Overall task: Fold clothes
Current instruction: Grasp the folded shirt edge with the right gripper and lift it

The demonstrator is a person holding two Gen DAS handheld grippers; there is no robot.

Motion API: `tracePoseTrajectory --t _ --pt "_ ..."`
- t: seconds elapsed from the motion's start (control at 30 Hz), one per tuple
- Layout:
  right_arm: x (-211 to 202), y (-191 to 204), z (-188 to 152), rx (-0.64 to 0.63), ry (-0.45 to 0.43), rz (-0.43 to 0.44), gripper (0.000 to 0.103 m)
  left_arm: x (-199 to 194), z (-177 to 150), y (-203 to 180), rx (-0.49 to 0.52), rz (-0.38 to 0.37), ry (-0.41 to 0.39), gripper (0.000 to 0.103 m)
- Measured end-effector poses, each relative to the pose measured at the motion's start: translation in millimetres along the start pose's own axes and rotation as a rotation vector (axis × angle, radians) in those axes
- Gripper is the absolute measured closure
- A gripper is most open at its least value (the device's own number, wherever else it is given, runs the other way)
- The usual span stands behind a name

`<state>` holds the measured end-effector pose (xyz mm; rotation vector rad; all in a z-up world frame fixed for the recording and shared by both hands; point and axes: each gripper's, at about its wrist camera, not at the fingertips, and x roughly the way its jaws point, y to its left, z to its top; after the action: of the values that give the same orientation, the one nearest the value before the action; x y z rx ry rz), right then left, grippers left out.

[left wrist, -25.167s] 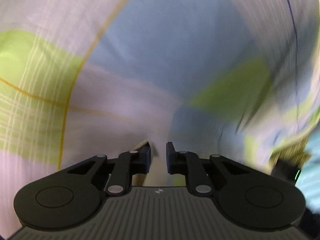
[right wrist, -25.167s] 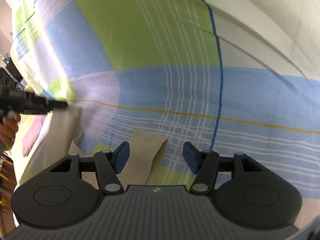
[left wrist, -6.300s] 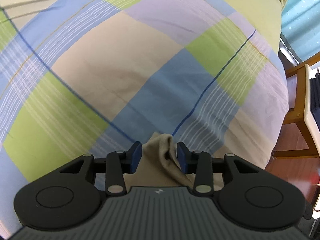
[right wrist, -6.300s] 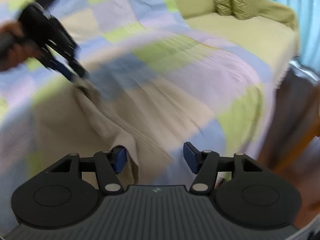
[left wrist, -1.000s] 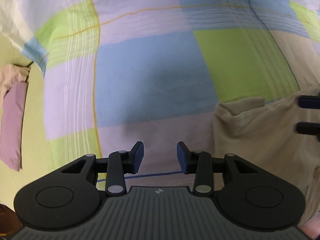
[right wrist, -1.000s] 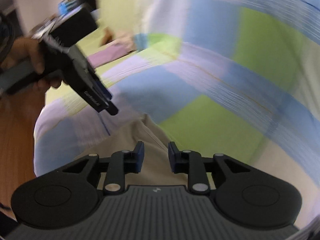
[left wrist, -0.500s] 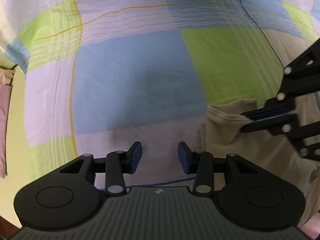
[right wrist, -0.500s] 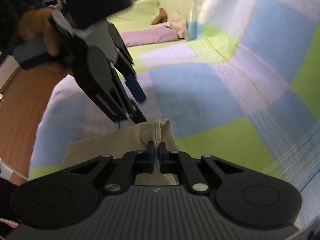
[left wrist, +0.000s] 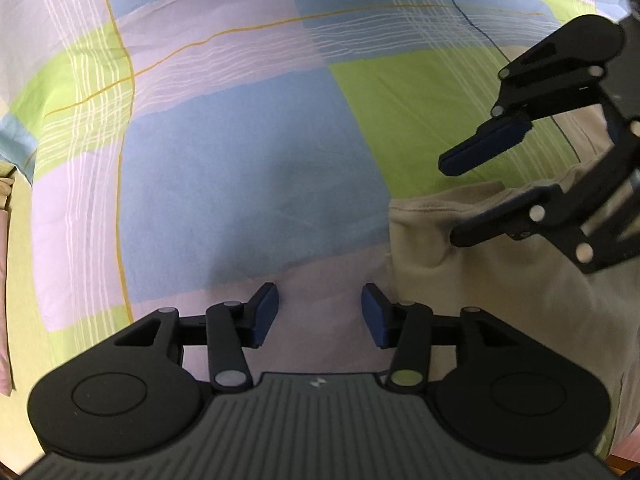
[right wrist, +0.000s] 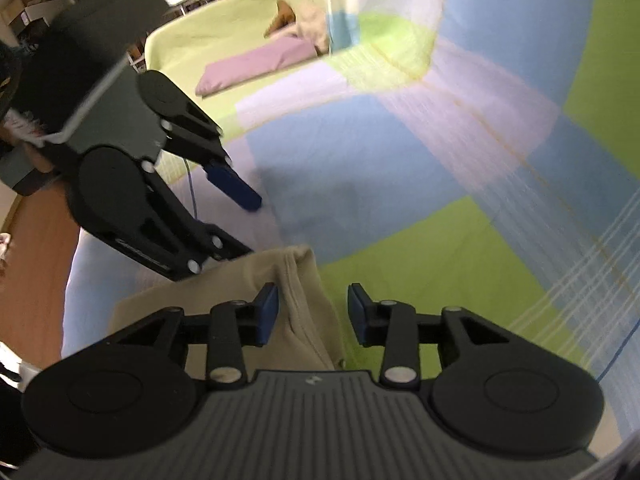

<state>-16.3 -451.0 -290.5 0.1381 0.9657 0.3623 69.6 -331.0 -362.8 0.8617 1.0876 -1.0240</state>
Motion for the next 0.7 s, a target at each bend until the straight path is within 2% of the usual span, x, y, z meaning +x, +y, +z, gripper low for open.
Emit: tracePoseTrajectory --t 0.03,0.07,0.1,0.2,0.3,0.37,0.47,0.57,0.63,0.67,0.7 --pt "1.0 -2.0 -0.6 0.006 0.003 0.026 0.069 -0.3 -0.4 -0.4 0.001 0.003 0.001 0.05" --pt "1.8 -4.0 -1.1 0.011 0.004 0.055 0.079 -0.9 -1.2 -0.3 0.002 0.006 0.002 0.05" --pt "0.2 -3.3 -0.9 -0.001 -0.004 0.071 0.097 -1.8 -2.3 0.5 0.0 0.01 0.002 0.05" --pt "-8.2 3.1 0.5 -0.051 -0.019 0.12 0.097 -4.6 -5.5 3.3 -0.006 0.02 0.002 0.05" --pt "-9.7 1.9 1.3 -0.024 -0.005 0.164 0.098 -7.3 -11.8 8.1 -0.032 0.026 0.011 0.05" --pt "-7.4 -3.9 2.8 0.027 -0.007 0.223 0.098 -8.9 -15.1 9.9 -0.044 0.03 0.014 0.05" --pt "2.2 -14.0 1.8 0.126 -0.015 0.363 0.098 -9.3 -20.0 10.6 -0.06 0.026 0.011 0.05" --pt "21.0 -26.3 -2.6 0.161 0.032 0.326 0.098 -6.9 -22.5 9.5 -0.066 0.023 0.015 0.05" --pt "27.4 -36.4 -3.9 0.208 0.038 0.269 0.096 -10.6 -22.2 9.4 -0.062 0.024 0.006 0.05" --pt "25.8 -38.4 -3.3 0.233 0.042 0.259 0.093 -13.0 -22.1 8.8 -0.06 0.01 -0.007 0.05" --pt "22.4 -37.2 -1.8 0.243 0.046 0.252 0.083 -13.8 -22.3 8.4 -0.064 -0.004 -0.009 0.05"
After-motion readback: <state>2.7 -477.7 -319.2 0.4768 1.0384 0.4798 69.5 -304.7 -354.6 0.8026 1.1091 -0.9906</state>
